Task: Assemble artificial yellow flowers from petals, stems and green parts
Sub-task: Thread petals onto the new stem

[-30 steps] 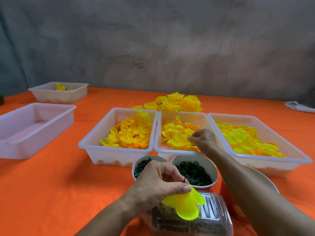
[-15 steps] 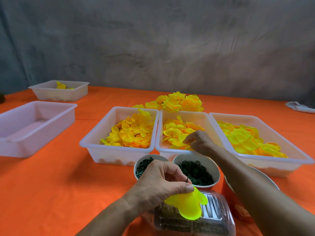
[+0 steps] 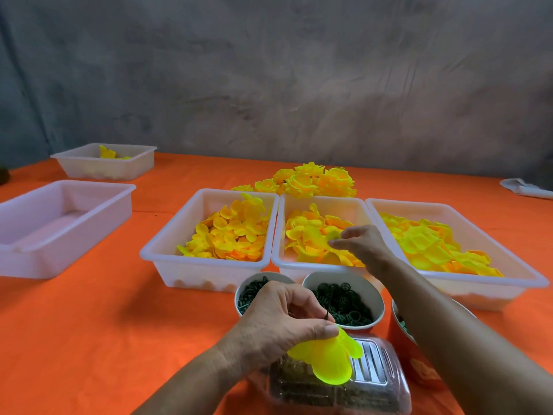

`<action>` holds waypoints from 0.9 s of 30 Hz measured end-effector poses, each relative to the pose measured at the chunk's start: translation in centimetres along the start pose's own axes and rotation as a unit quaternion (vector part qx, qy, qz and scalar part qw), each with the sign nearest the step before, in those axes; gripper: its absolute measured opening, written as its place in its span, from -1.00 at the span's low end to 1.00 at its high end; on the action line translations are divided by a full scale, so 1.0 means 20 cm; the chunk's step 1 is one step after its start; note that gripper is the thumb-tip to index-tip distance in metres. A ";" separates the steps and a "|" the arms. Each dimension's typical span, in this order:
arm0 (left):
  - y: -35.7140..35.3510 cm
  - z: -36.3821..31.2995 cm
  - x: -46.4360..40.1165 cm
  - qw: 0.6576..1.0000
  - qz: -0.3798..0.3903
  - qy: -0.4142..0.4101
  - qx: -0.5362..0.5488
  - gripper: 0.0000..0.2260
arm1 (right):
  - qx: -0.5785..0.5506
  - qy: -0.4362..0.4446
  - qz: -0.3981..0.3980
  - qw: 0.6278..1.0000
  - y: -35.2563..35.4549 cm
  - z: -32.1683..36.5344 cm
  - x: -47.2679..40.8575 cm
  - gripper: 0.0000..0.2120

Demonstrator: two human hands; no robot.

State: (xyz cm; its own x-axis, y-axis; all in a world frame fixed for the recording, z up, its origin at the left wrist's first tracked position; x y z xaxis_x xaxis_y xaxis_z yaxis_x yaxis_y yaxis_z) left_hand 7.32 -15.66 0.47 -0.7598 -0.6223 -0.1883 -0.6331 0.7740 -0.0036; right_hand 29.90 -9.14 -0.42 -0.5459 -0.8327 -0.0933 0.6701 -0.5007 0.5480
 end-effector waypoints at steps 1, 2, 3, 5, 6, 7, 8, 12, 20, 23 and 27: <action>0.00 0.00 0.00 1.000 0.000 0.003 0.002 -0.91 | -0.046 -0.006 -0.019 0.999 0.02 -0.01 0.00 -0.79; 0.00 0.00 0.00 1.000 -0.001 0.006 0.005 -0.91 | -0.096 -0.012 -0.033 0.995 0.05 -0.01 0.00 -0.80; 0.00 0.01 0.00 1.000 -0.002 0.008 0.007 -0.90 | -0.146 -0.018 -0.043 0.988 0.06 -0.01 0.00 -0.83; 0.01 0.01 0.00 1.000 -0.004 0.009 0.004 -0.91 | -0.225 -0.026 -0.049 0.973 0.09 0.00 0.00 -0.87; 0.01 0.01 0.00 1.000 -0.003 0.009 0.003 -0.91 | -0.257 -0.030 -0.047 0.965 0.10 0.00 0.01 -0.88; 0.00 0.00 0.00 1.000 -0.002 0.010 0.005 -0.91 | -0.283 -0.032 -0.043 0.958 0.10 0.01 0.01 -0.89; 0.00 0.00 0.00 1.000 -0.001 0.010 0.009 -0.91 | -0.302 -0.037 -0.038 0.952 0.11 0.02 0.02 -0.89; 0.00 0.01 0.00 1.000 0.003 0.014 0.027 -0.90 | -0.320 -0.069 -0.045 0.944 0.12 -0.01 0.05 -0.92; 0.00 0.01 0.01 0.999 -0.005 0.013 0.032 -0.93 | -0.309 -0.029 -0.049 0.949 0.17 0.10 0.17 -0.82; -0.01 -0.01 0.01 0.999 0.004 0.011 0.041 -0.89 | -0.305 -0.016 -0.024 0.952 0.17 0.15 0.24 -0.81; -0.02 -0.04 0.01 0.999 0.005 0.004 0.032 -0.86 | -0.313 -0.023 0.043 0.948 0.13 0.20 0.36 -0.83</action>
State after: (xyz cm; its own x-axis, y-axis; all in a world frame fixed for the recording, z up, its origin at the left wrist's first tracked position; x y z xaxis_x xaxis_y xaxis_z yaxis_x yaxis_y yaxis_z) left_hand 7.19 -16.17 1.12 -0.7673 -0.6154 -0.1804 -0.6151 0.7858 -0.0644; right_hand 25.66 -15.40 3.70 -0.4866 -0.8732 -0.0269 0.8731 -0.4849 -0.0507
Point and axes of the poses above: each hand's wrist, its own x-axis away from the middle knuckle, its own y-axis out of the back of the hand, z = x × y, the point moved 10 cm from there along -x, towards the middle knuckle, and after that the axes turned 12 degrees about x, right-handed, at the moved point
